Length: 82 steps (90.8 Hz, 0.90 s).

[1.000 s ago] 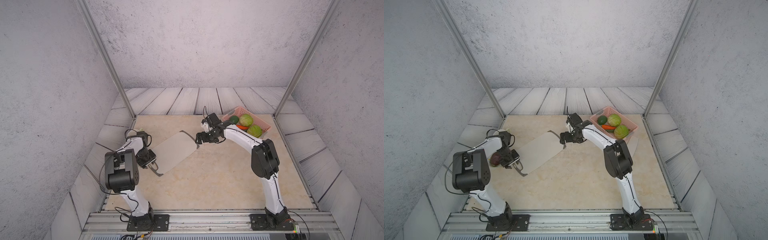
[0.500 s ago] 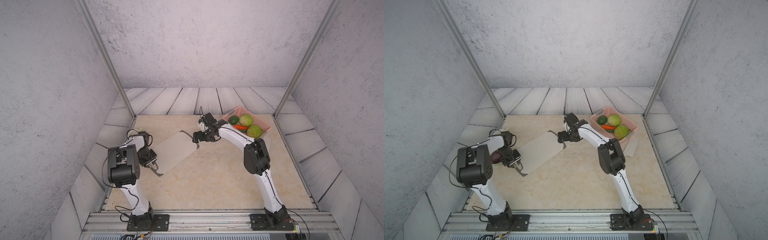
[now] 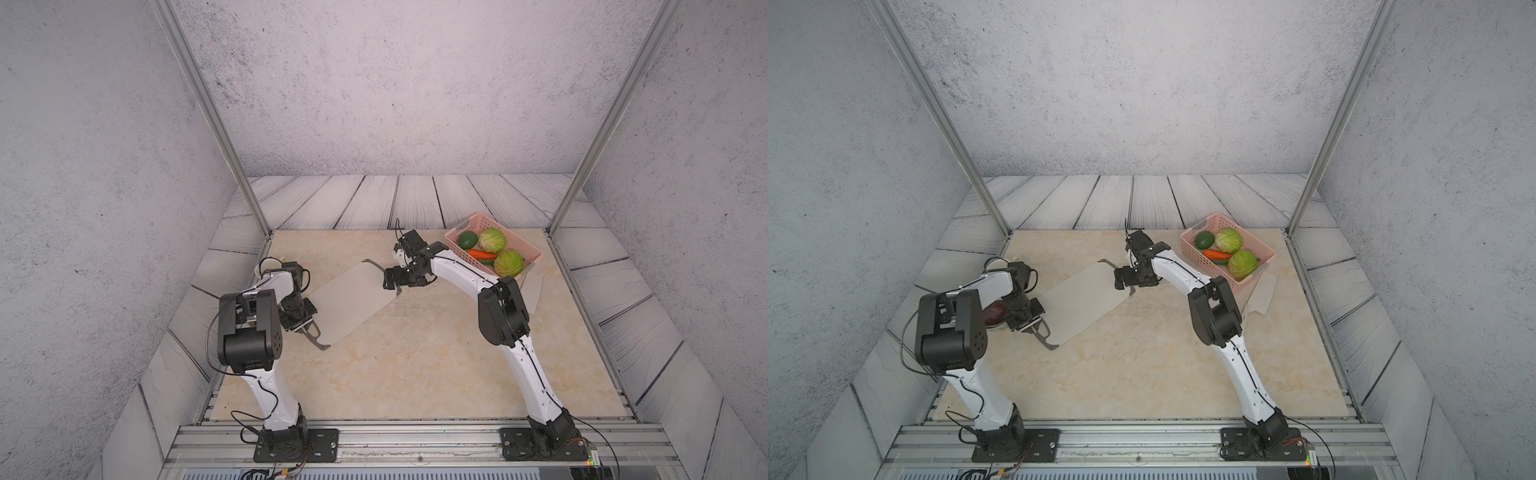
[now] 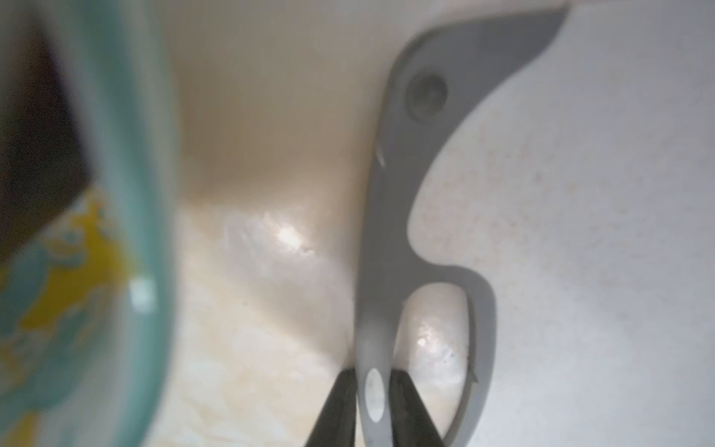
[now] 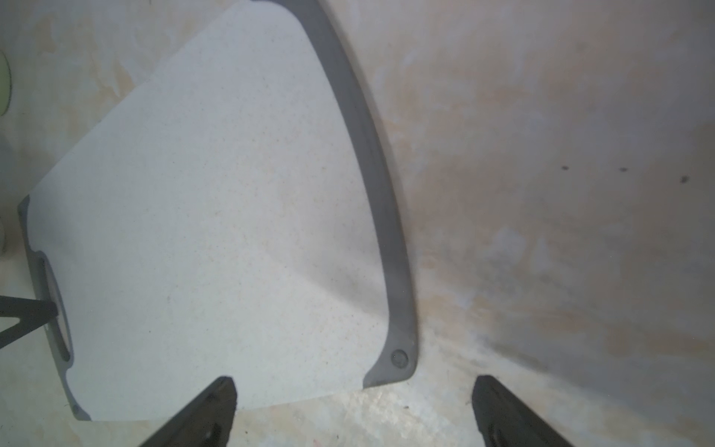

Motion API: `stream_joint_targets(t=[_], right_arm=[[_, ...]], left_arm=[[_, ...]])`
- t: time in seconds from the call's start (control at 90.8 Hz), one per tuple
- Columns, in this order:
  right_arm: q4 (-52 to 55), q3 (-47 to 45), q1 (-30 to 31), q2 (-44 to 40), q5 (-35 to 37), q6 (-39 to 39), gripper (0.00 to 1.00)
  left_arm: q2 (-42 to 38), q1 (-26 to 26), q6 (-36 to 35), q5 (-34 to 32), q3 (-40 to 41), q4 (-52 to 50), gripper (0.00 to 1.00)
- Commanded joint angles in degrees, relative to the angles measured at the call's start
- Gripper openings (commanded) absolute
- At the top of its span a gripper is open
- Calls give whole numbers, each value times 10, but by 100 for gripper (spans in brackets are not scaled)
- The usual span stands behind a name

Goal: Align the knife with the edge of the cutting board
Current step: Move the work surface to the center of the board.

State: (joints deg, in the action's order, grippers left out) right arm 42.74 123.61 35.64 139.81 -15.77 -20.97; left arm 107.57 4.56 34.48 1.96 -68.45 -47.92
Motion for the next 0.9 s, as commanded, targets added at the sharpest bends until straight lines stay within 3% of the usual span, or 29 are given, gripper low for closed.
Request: stream_joint_targets(t=[0.0, 0.297, 0.892], right_arm=[[4, 12, 3, 9, 1, -1, 99], [-6, 29, 3, 34, 41, 8, 99], [8, 95, 3, 82, 7, -14, 99]], left_arm=[[6, -16, -7, 17, 24, -30, 20], [4, -27, -13, 10, 23, -34, 16], [2, -68, -31, -11, 9, -41, 6]])
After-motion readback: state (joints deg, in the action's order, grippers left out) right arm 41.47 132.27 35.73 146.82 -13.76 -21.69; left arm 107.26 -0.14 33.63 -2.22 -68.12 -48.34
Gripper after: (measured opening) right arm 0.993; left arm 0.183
